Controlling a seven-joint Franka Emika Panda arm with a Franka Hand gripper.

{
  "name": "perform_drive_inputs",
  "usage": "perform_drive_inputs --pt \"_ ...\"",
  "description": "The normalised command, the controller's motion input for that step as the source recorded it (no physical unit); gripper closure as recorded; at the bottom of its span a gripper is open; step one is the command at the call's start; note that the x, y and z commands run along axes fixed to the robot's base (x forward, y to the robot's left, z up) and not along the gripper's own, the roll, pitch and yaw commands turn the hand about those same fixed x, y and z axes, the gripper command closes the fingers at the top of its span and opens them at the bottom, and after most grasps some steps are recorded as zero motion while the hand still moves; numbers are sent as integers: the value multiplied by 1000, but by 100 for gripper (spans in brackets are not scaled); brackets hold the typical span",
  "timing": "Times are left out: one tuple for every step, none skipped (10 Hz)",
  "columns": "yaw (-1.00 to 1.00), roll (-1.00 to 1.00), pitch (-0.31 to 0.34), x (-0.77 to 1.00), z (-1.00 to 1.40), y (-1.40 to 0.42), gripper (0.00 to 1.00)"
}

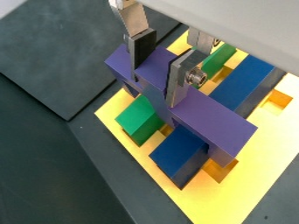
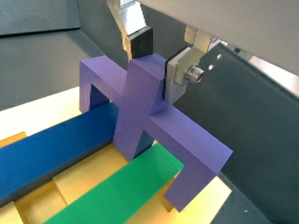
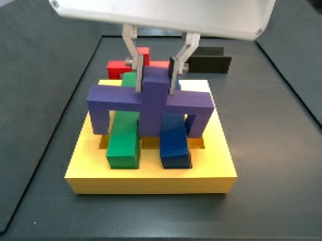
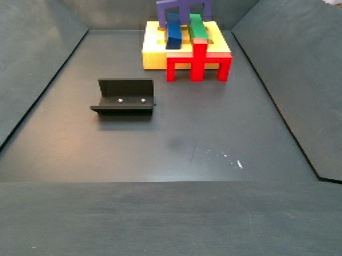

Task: Pick up the purple object. Move up. Place the purple object on the fixture. Regrasp the purple object. Move to above the board. Insert the purple object.
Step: Insert the purple object.

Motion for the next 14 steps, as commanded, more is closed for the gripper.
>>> perform_drive_inputs --pt "-34 -330 91 0 71 0 100" --pt "-31 -294 83 0 49 0 100" --pt "-29 -273 79 0 49 0 100" --pt "-23 -276 83 0 83 0 100" --pt "-23 -267 83 0 140 0 100" --pt "-26 -259 83 0 177 -9 100" --pt "-26 -259 86 0 169 -3 100" --pt "-20 -260 89 0 174 0 100" --pt "-17 -260 93 0 166 0 100" --pt "-17 -257 99 3 171 -9 100" --pt "-14 -263 106 6 183 -14 100" --pt "-14 -284 111 20 186 0 100" --pt "-29 -313 117 20 214 0 100" --pt "-43 -383 134 14 197 0 100"
